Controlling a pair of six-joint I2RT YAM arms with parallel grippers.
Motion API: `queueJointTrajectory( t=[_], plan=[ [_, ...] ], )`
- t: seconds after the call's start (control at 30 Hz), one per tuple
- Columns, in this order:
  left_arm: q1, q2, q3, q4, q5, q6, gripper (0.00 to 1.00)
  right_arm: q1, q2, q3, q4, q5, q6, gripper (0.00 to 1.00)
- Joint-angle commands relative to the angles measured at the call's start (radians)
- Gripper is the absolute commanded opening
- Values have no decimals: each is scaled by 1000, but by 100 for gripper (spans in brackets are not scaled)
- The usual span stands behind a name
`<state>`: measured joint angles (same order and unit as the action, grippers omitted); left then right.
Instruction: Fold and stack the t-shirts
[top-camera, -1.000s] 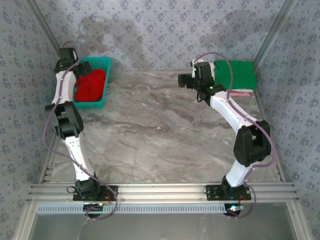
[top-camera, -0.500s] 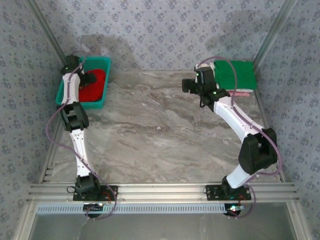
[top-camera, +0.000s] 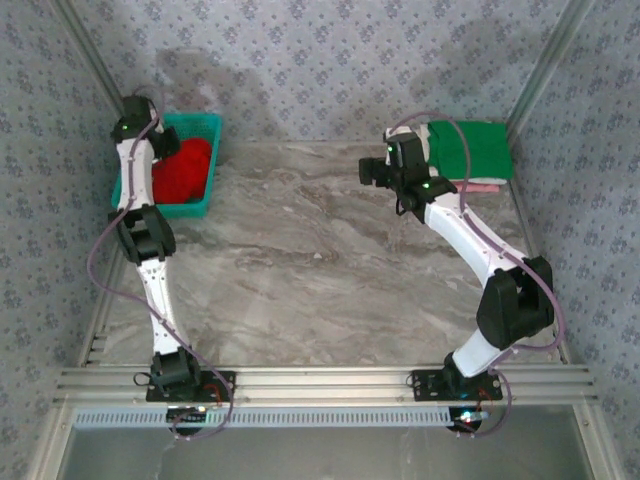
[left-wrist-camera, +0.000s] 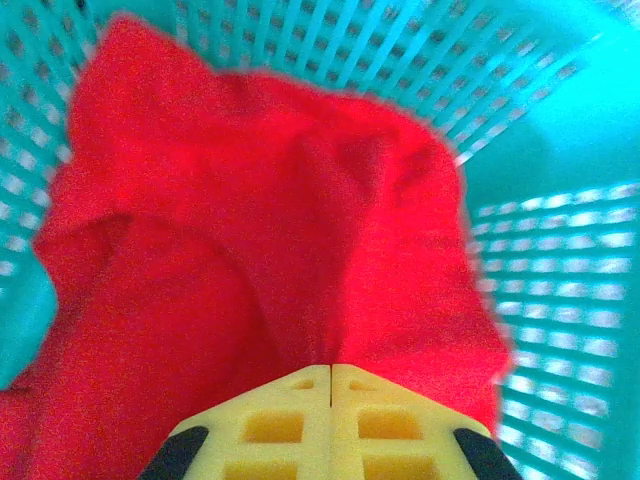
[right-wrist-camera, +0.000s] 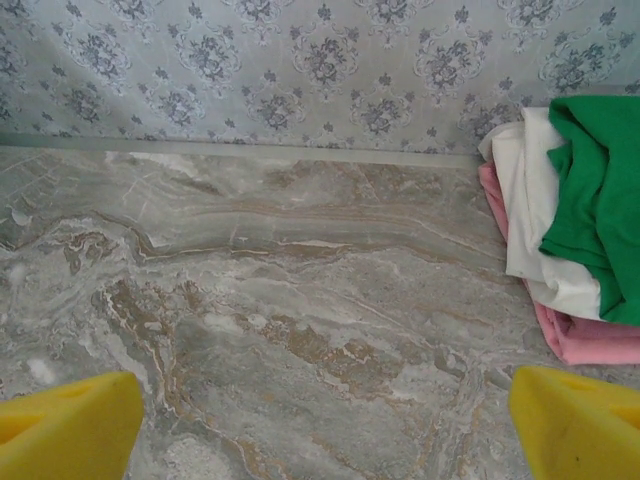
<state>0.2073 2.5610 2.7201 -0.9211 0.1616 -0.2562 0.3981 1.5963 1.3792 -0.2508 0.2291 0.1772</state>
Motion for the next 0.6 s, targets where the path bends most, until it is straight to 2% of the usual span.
queueJointTrajectory(
  t=[0.0,0.1,0.27,0.4,0.57],
  plan=[
    [-6,-234,55,33,19,-21,0,10,-32,31,7,23,19,96],
    [-32,-342,58,46,22,-26,0,13,-41,33,14,24,18,96],
    [-132,-519,59,108,9,-19,0,14,-63,29,24,40,12,97],
    [-241,-629,76,204,47,-37,0,13,-97,10,41,60,1,98],
    [-400,-724,125,229,70,-20,0,6,-149,-23,53,82,-10,98]
  ],
)
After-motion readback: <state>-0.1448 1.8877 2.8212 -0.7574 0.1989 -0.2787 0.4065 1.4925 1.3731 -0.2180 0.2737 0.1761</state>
